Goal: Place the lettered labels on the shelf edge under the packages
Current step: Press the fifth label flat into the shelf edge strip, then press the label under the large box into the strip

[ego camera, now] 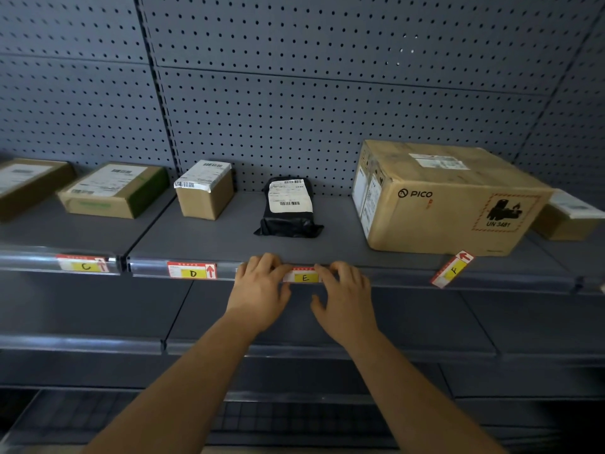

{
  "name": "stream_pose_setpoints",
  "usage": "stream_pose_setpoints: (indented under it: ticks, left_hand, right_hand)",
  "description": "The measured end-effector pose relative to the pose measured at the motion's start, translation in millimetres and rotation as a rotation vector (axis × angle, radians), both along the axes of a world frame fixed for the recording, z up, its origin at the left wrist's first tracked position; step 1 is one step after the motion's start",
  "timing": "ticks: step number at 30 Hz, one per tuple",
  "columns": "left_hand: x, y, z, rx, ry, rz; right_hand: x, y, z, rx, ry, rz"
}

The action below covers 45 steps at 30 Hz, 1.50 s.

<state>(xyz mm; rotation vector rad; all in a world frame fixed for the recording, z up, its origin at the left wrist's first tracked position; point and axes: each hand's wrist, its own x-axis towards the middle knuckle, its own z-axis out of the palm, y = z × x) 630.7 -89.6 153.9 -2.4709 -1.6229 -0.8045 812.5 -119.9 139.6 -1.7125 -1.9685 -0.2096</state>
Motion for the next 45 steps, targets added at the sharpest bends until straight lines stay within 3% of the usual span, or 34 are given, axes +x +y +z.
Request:
stream_pose_setpoints:
  ticks: [13, 25, 34, 45]
  left_hand:
    - [4, -16, 12, -0.112, 0.099, 0.046]
    - [5, -94, 17, -0.115, -0.12, -0.159]
    - [59, -150, -14, -0.145, -0.136, -0.267]
    - [161, -112, 0, -0.157, -0.142, -0.226]
  right_hand:
    - [7, -6, 13, -0.117, 0.021, 0.074]
    - [54, -103, 31, -0.198, 0.131, 0.101]
    - [108, -179, 11, -0.19, 0.166, 0.032]
    - [208, -133, 21, -0.147, 0.154, 0.038]
